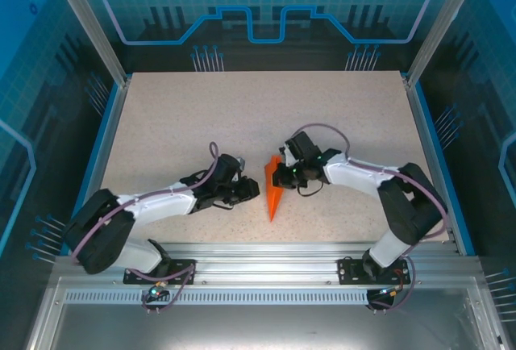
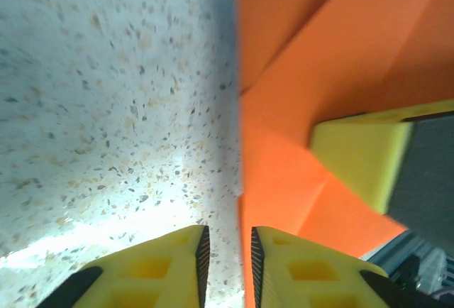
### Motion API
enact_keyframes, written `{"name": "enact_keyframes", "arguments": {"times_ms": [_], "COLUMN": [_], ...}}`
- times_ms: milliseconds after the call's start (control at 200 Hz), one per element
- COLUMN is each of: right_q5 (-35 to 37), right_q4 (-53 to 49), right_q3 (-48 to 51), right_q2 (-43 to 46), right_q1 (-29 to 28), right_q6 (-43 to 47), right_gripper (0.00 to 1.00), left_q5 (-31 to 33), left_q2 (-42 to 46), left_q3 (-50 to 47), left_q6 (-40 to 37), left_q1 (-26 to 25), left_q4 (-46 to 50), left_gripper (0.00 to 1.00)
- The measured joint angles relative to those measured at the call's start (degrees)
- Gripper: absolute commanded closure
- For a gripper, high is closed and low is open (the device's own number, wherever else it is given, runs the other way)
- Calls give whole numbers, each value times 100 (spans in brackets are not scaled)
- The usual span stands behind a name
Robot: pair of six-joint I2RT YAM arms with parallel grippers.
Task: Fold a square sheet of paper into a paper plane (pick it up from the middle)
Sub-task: Turn over the paper at the bottom-center of the table.
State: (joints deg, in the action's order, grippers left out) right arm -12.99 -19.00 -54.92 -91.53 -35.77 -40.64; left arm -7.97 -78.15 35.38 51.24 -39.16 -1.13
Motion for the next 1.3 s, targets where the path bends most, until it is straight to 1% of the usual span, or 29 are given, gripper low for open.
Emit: {"name": "enact_keyframes", "arguments": {"times_ms": [50, 120, 240, 315, 370, 450, 515, 610, 720, 835, 920, 1050, 1190, 1300], "right_q5": [393, 1145, 2688, 3641, 4164, 4680, 4913, 5082, 5191, 5134, 5003, 4686, 4122, 3720], "right_q4": [-476, -1266, -2688, -3545, -4028, -4594, -4931, -5285, -5584, -5755, -5807, -5792, -5622, -5224], "right_q3": [-297, -822, -1738, -2264, -2524, -2771, -2946, -3318, -3963, -4675, -5007, -5209, -5213, -4992], "right_q2": [179, 323, 201, -138, -474, -1008, -1447, -2083, -2822, -3536, -3899, -4153, -4203, -4070], "right_q1": [-11, -68, -350, -601, -769, -968, -1128, -1399, -1759, -2140, -2332, -2444, -2448, -2446], "right_q6": [177, 417, 605, 599, 549, 461, 376, 269, 153, 76, 52, 59, 166, 308], "right_gripper": [95, 94, 94, 94, 93, 93, 92, 92, 90, 89, 87, 76, 65, 52], "left_q5": [192, 463, 885, 1121, 1281, 1482, 1646, 1912, 2212, 2457, 2612, 2739, 2776, 2765], "left_q2": [267, 597, 1012, 1185, 1274, 1425, 1598, 1904, 2347, 2855, 3165, 3458, 3576, 3574], "left_q3": [-4, -35, -214, -348, -426, -551, -647, -748, -848, -990, -1123, -1279, -1314, -1314], "left_q6": [-17, -24, -17, -13, 4, 57, 125, 179, 286, 385, 444, 562, 592, 608], "left_q1": [2, 7, 39, 79, 94, 105, 120, 157, 203, 271, 323, 367, 376, 376], "left_q4": [101, 245, 450, 599, 706, 789, 887, 1084, 1322, 1567, 1810, 2146, 2243, 2258], "left_gripper": [72, 70, 67, 67, 67, 66, 65, 64, 60, 58, 57, 53, 51, 50]}}
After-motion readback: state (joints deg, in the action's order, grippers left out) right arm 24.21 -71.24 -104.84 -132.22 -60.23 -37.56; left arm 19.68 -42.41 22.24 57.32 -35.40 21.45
